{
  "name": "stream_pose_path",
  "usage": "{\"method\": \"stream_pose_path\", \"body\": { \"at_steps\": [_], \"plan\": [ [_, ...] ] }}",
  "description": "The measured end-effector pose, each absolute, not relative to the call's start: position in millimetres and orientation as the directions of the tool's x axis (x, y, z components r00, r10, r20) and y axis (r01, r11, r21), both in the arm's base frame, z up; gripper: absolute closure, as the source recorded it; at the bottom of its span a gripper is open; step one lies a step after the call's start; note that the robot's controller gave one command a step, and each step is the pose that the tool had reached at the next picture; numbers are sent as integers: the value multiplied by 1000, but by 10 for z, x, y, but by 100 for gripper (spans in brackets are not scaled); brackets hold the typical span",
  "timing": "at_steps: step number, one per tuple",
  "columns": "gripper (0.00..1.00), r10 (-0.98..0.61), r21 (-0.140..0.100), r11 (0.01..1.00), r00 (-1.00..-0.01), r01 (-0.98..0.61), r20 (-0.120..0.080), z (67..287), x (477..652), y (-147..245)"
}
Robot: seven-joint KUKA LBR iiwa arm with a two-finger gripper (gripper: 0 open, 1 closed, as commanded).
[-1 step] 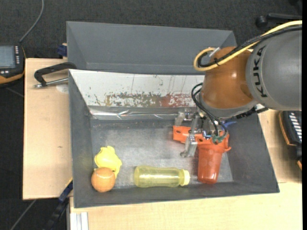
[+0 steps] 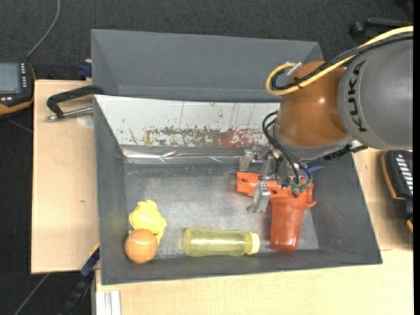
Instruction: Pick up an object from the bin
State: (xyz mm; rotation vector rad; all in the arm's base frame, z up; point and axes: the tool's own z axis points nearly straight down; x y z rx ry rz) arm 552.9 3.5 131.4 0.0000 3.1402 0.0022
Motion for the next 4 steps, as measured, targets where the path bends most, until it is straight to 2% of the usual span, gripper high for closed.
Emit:
{"method": "stream_pose_path", "body": {
  "at_steps": [1, 2, 3, 4],
  "plan": [
    [0, 195, 4, 981, -981, 195, -2, 985, 5582, -219],
    [100, 195, 3, 981, -981, 195, -6, 1415, 5341, -349],
    [100, 195, 3, 981, -981, 195, -6, 1415, 5341, -349],
    [100, 131, 3, 991, -991, 131, -11, 1038, 5212, -357]
  ]
}}
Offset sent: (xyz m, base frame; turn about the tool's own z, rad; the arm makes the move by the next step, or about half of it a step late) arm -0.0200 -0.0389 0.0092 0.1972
